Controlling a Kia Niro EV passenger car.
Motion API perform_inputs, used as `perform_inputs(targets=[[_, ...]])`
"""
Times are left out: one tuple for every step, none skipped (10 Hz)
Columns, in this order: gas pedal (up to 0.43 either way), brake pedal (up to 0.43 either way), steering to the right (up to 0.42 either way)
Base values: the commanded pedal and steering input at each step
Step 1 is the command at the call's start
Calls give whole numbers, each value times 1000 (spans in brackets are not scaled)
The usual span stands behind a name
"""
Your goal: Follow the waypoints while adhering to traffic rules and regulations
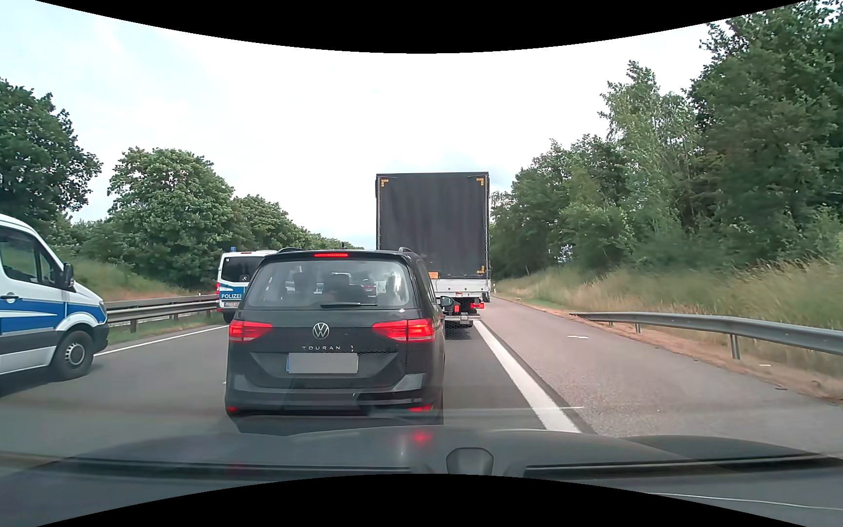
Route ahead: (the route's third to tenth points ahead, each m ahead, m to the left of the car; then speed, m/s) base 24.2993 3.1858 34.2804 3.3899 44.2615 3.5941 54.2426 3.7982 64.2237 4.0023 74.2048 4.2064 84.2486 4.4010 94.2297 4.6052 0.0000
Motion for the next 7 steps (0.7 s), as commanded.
perform_inputs(targets=[[0,232,-14],[0,232,-14],[0,232,-14],[0,232,-14],[0,232,-14],[0,232,-14],[0,226,-14]])
